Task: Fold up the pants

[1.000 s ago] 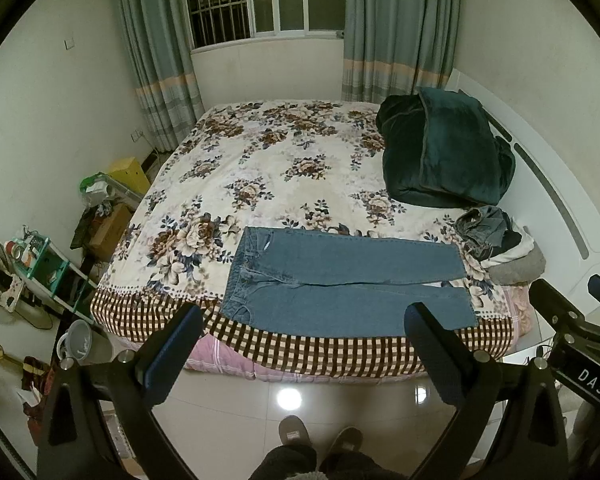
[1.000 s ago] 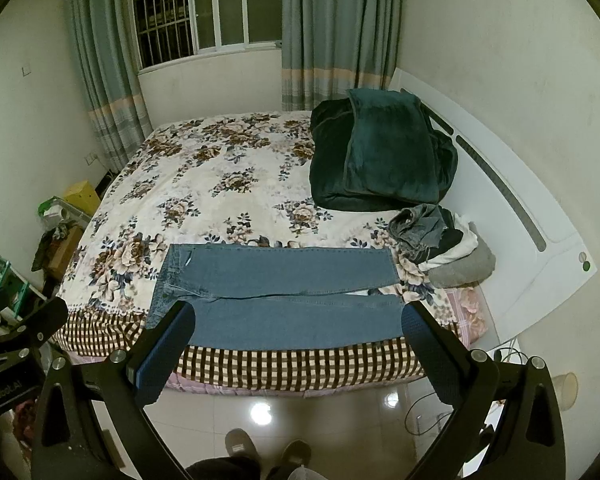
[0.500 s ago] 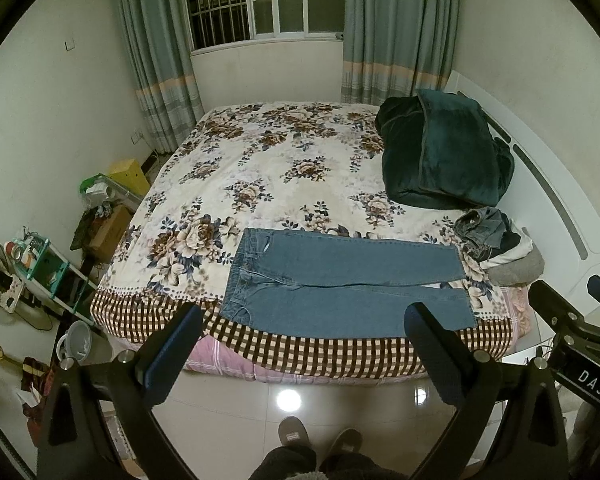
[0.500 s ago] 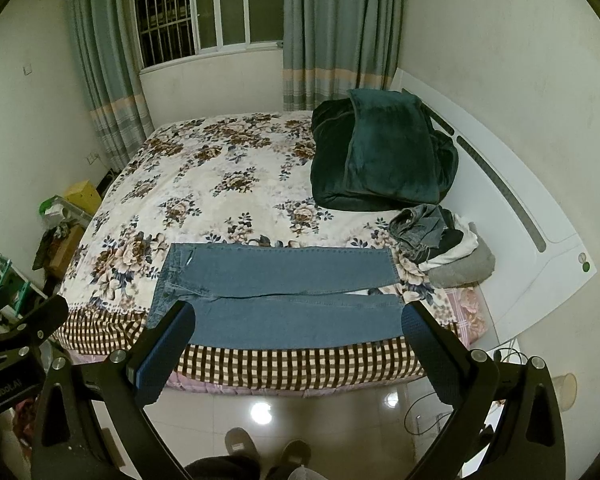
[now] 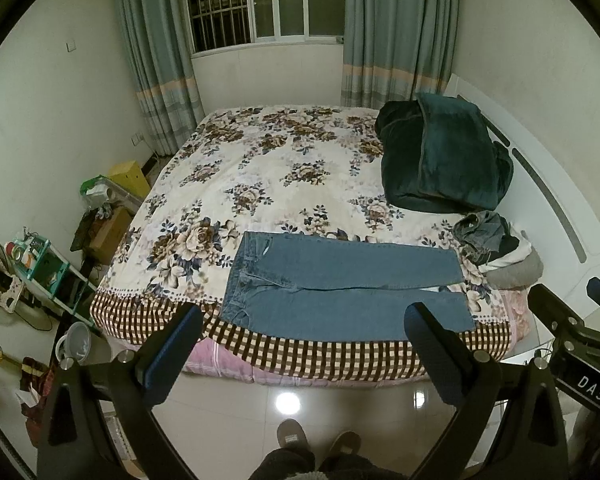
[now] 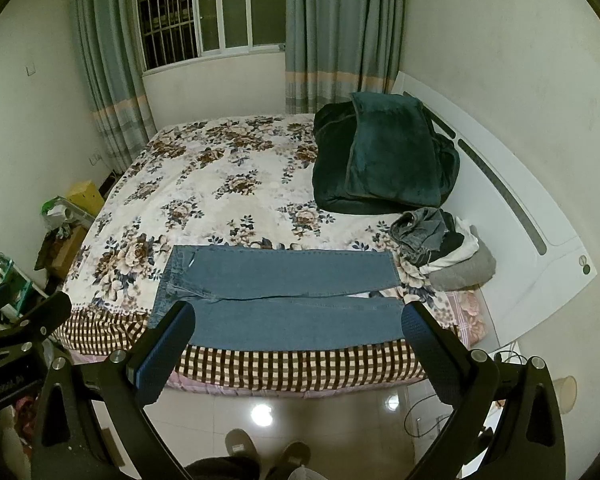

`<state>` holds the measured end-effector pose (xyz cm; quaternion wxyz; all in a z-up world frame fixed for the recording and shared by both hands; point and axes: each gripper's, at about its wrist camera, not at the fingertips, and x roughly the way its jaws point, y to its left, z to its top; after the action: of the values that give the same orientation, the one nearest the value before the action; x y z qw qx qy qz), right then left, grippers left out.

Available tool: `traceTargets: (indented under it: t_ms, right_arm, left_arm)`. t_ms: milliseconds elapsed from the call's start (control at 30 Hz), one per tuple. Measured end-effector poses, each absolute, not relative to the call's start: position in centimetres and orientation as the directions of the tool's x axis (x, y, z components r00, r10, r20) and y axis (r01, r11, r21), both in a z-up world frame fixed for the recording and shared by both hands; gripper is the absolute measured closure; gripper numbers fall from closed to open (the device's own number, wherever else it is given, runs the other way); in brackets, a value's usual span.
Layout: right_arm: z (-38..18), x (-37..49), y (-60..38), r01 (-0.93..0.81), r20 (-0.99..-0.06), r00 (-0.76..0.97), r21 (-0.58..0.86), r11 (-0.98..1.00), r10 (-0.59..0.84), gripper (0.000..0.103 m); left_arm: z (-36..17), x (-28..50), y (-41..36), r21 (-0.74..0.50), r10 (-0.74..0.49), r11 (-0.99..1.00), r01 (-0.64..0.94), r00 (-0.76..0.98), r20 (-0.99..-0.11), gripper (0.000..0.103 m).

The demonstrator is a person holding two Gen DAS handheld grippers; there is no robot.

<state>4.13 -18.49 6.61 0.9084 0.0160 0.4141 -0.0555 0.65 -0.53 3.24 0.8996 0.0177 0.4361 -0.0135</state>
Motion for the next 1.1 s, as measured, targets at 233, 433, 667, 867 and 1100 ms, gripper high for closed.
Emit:
traceTargets:
  t_ms: [233,433,667,867,1100]
  right_arm:
    - [6.7,4.1,-18.7,0.113,-0.753,0.652,-0.015,0.994,-0.086,0.000]
    - [6.8,4.0,-18.9,0.112,-0.752,0.654,-0.015,0.994,-0.085,0.000]
    - [7.0,4.0,-19.2,0.111,-0.752,0.654,-0.013,0.994,-0.083,0.000]
    - [7.2,3.7,-19.1,0.112,-0.751,0.655,-0.012,0.994,-0.082,0.000]
    - [7.8,3.9,-18.8,0.108,-0.755,0.652,-0.009,0.994,-0.078,0.000]
  left_arm:
    - [3.6,0.8,-0.6,0.019,-0.011,0.999,0.042,0.621,-0.784,0.000]
    - [4.1,1.1,-0.9,0.018,-0.013,0.999,0.042,0.623,-0.782,0.000]
    - [4.0,0.9,-0.8,0.019,-0.011,0.999,0.042,0.625,-0.780,0.000]
    - [4.2,0.9,-0.9,0.019,-0.012,0.999,0.042,0.627,-0.779,0.000]
    - [4.6,0.9,-1.0,0.014,-0.014,0.999,0.040,0.627,-0.779,0.000]
